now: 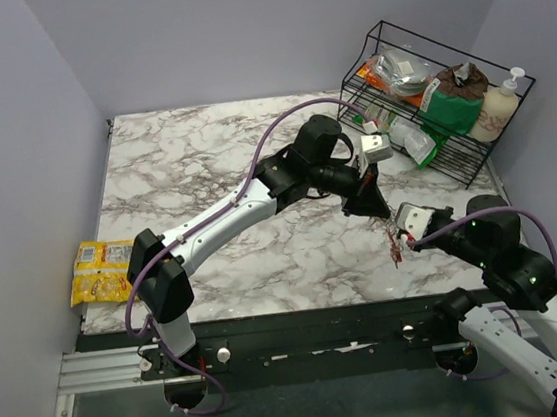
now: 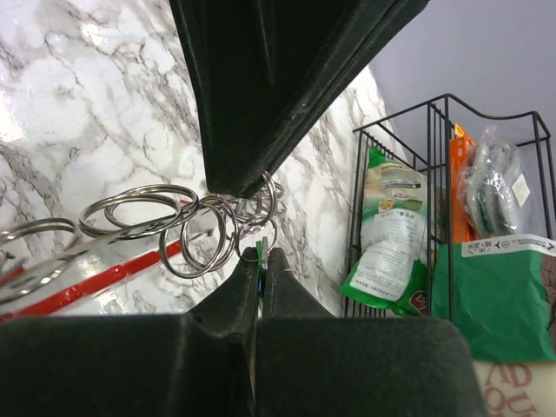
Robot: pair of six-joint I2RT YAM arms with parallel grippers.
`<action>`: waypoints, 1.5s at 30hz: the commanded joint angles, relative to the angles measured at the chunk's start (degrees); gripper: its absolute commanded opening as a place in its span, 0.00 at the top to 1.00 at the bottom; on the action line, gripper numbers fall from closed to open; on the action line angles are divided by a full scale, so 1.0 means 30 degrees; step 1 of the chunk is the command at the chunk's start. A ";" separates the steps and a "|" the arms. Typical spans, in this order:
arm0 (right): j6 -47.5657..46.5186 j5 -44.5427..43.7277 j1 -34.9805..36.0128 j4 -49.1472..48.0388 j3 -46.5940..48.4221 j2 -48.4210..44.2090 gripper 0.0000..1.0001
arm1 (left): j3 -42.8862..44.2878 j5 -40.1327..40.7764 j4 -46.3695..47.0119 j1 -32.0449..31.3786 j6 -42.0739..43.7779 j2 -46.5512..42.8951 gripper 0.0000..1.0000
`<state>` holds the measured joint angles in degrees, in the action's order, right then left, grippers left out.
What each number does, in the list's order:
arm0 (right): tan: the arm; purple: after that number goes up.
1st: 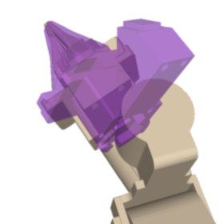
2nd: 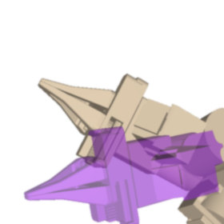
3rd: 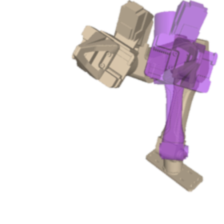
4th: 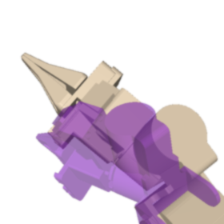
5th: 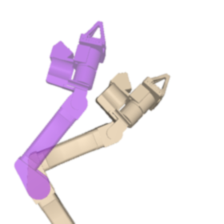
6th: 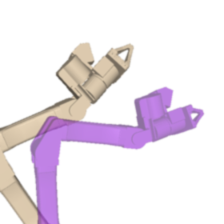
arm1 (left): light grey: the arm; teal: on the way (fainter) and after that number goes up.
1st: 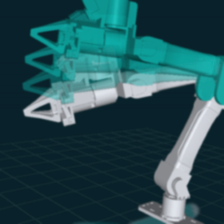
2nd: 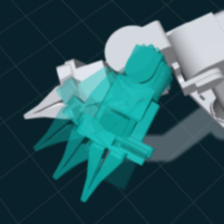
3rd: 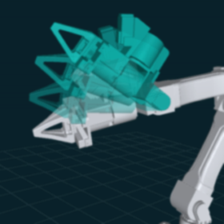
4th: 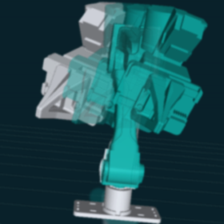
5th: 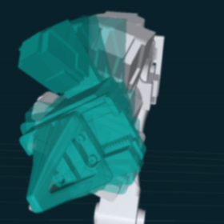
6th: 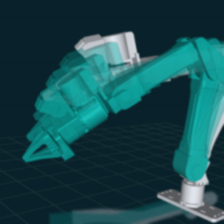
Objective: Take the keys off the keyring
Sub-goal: Remove the key from the keyring.
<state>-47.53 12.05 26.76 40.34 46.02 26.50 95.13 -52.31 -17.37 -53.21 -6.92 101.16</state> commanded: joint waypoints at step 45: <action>0.0286 0.0084 -0.0191 0.1525 0.2618 0.0951 0.99 | 0.0779 0.9147 -0.1243 -0.0954 0.0430 0.0262 1.00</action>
<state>-47.51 12.03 26.50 43.66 51.27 29.80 95.90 -30.76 -19.22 -56.31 -8.12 100.51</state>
